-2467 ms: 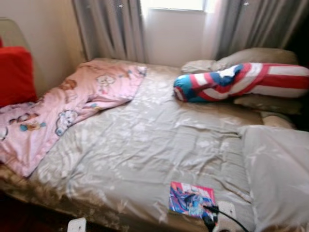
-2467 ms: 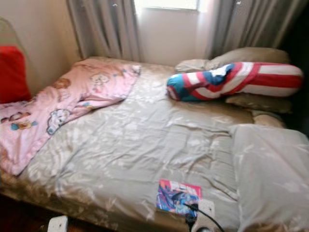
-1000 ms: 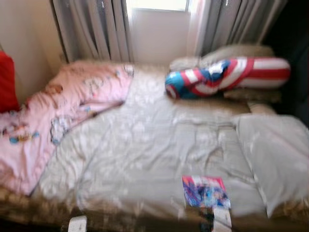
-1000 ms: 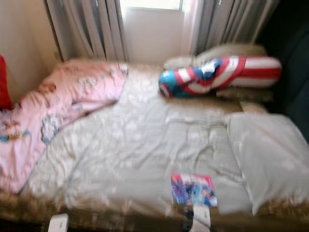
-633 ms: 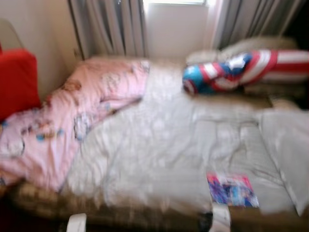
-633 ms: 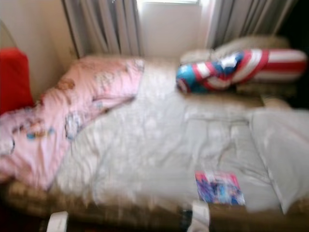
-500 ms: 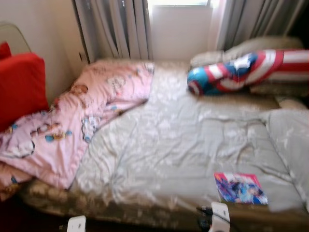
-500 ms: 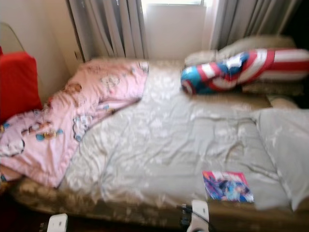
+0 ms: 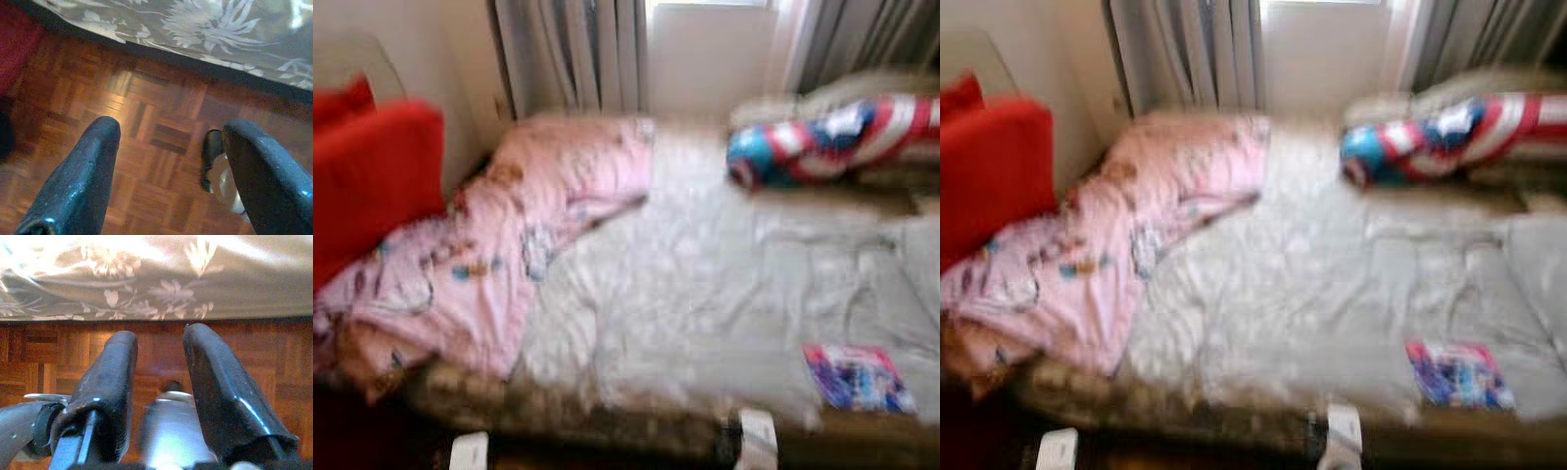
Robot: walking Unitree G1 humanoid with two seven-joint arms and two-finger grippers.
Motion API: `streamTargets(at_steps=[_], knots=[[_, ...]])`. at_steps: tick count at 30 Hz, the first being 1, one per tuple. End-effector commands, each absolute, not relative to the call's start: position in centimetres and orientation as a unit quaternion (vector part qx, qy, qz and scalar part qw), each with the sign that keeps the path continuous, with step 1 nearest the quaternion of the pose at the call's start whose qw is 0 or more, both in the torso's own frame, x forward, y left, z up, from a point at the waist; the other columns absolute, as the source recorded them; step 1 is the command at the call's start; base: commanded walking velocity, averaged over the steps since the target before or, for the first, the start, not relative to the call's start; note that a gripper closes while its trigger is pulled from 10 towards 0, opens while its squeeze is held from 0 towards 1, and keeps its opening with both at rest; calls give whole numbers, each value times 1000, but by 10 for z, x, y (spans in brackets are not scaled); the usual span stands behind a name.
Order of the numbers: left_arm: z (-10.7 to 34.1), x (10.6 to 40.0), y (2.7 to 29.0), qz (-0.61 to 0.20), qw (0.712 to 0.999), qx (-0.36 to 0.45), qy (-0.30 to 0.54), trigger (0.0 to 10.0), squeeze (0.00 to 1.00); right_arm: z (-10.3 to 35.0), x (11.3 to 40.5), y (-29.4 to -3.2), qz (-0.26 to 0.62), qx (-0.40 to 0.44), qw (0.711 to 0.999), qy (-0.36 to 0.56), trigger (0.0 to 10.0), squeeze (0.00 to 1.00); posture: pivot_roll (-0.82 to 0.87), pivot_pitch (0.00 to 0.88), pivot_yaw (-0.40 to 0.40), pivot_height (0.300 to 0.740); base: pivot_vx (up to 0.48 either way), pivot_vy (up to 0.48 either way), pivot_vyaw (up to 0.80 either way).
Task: Clean up the room
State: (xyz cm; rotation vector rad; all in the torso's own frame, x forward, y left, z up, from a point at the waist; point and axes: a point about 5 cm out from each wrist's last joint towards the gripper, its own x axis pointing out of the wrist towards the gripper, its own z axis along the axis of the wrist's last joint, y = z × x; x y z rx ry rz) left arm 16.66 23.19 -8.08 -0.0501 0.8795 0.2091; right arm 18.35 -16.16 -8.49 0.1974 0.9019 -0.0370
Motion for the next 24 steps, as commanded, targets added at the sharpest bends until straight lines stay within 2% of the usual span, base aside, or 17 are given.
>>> streamTargets(at_steps=[1,24], knots=[[-83,162,230,97,895,-22,434,10000,0,-88,178,-165,-26,97,892,442,10000,0,40,51,9,740,0,480,0],[-84,160,230,94,894,-22,437,10000,0,-87,179,-164,-20,92,893,441,10000,0,39,20,10,740,0,480,0]])
